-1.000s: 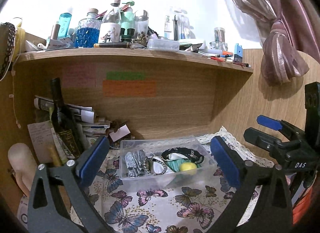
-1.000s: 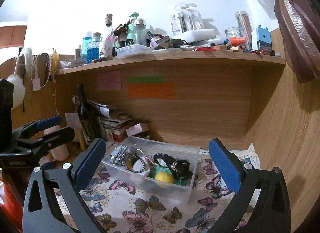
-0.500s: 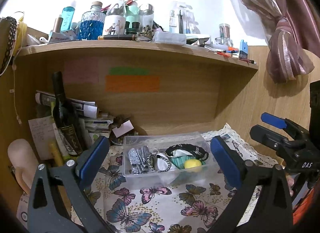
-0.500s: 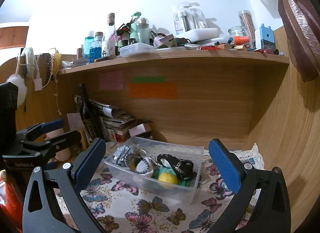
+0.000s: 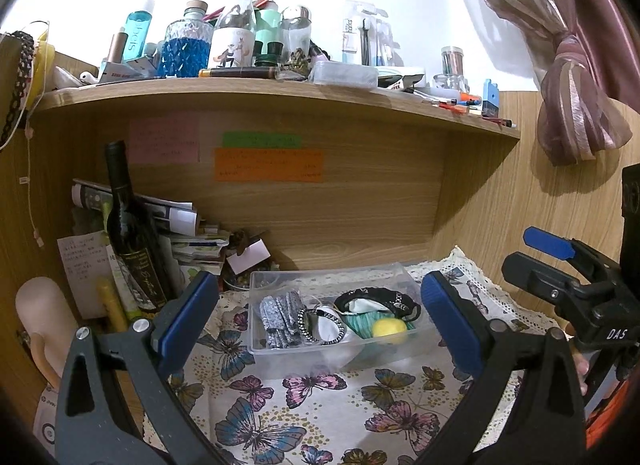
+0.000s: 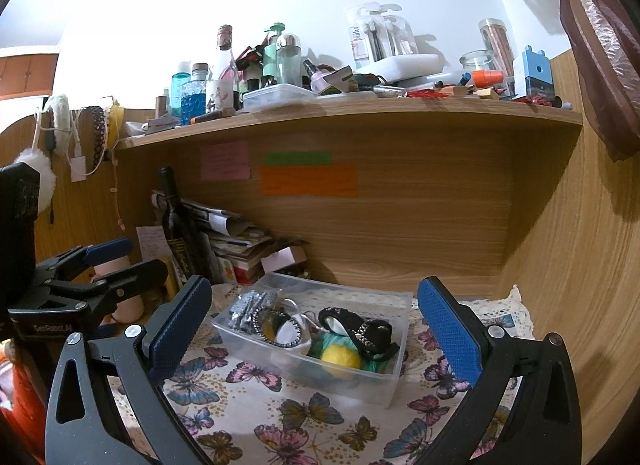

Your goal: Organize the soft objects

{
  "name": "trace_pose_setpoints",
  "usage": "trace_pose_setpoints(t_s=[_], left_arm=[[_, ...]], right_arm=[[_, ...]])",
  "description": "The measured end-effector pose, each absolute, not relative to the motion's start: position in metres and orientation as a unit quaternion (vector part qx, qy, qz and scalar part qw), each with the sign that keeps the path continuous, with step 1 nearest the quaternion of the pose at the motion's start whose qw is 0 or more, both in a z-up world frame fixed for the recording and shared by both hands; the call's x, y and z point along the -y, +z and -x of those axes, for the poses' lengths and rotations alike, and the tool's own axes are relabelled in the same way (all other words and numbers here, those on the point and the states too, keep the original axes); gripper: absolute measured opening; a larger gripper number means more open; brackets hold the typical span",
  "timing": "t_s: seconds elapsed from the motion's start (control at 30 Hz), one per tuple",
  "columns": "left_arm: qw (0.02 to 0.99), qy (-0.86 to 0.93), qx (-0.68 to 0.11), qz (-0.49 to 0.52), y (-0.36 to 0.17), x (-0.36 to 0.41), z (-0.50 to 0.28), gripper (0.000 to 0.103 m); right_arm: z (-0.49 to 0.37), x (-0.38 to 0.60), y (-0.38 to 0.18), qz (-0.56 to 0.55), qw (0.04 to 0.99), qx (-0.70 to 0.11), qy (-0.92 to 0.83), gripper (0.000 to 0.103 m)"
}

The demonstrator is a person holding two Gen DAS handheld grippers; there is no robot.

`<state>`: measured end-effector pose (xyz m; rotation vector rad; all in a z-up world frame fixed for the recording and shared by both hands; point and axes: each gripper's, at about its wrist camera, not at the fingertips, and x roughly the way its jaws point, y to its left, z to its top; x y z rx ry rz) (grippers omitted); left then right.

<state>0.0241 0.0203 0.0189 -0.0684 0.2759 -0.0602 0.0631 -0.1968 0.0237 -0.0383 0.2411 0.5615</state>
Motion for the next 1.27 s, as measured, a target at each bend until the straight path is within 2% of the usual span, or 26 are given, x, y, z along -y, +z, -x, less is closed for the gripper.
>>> trace_pose_setpoints(t_s=[1.27], left_arm=[[0.987,-0.050,-0.147,0.042,0.0152,-0.0200,-0.0262,0.103]], right_arm=[[-0.0637,0.1904,0.0215,0.021,0.950,-0.124,0.286,0.103]])
